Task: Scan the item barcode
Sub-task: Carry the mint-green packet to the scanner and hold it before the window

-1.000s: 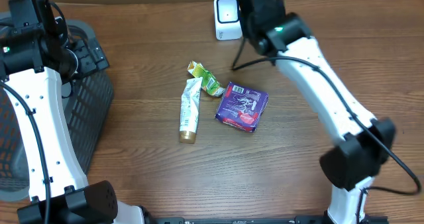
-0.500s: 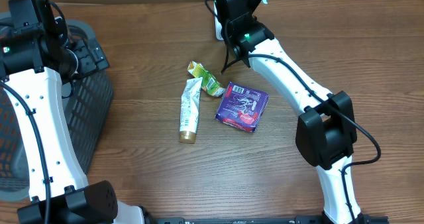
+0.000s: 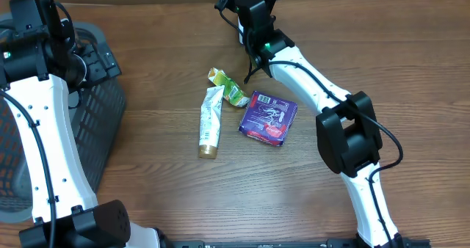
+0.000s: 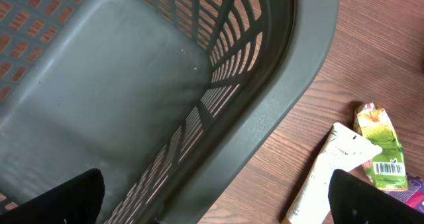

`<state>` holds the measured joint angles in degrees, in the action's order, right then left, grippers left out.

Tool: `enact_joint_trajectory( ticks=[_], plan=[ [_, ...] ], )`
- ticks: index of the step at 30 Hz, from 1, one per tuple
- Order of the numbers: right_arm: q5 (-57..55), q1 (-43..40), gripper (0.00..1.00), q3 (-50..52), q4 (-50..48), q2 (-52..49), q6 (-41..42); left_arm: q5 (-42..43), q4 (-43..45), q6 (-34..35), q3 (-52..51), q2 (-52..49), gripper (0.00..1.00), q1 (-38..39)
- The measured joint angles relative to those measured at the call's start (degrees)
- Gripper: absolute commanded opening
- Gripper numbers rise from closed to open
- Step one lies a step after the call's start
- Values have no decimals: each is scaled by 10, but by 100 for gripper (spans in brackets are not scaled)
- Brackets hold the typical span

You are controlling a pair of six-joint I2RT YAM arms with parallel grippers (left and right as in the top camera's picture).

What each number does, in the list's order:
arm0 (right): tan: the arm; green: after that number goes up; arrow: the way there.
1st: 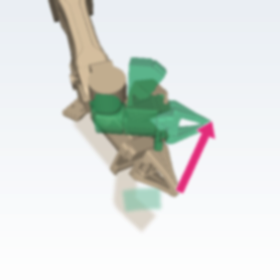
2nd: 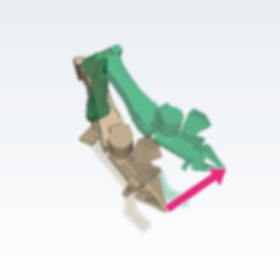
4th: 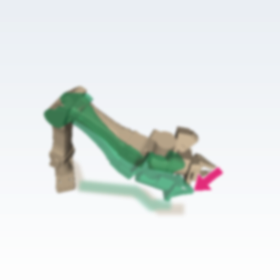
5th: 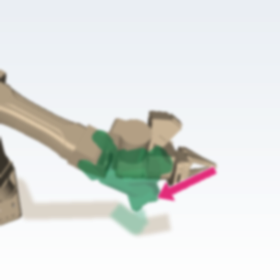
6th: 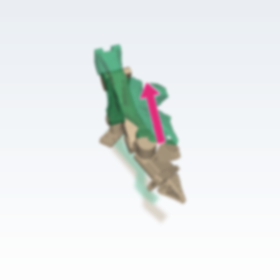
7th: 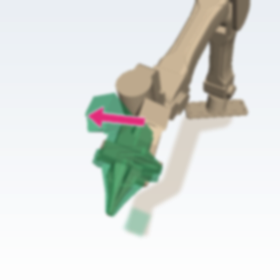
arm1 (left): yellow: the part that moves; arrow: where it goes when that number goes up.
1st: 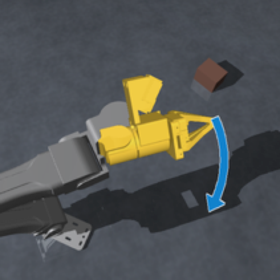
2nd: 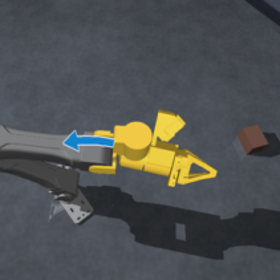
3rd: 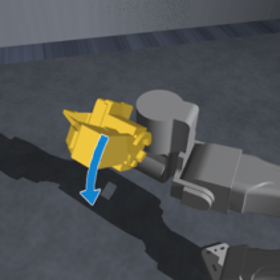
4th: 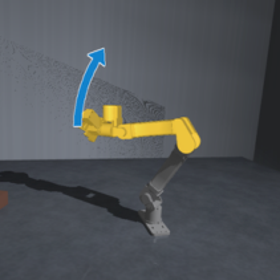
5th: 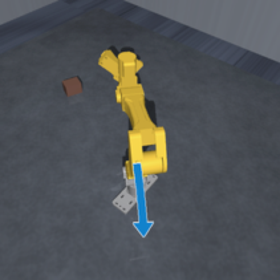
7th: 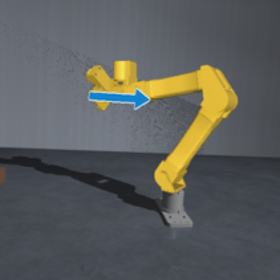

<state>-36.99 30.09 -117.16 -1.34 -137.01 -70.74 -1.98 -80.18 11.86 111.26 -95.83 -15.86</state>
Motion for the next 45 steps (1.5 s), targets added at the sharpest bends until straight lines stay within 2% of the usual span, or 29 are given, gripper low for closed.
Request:
enact_joint_trajectory(
  ticks=[7,27,36,45],
  plan=[
    [-26,-1,4,0,1,-36,-30,0,0,0,0,0,100,0],
    [-104,1,4,14,39,-43,-34,0,0,0,0,0,99,0],
    [-135,33,4,14,5,-43,-106,0,0,0,0,0,100,0],
    [-151,44,4,14,-5,-43,-121,0,0,0,0,0,100,0]
  ],
)
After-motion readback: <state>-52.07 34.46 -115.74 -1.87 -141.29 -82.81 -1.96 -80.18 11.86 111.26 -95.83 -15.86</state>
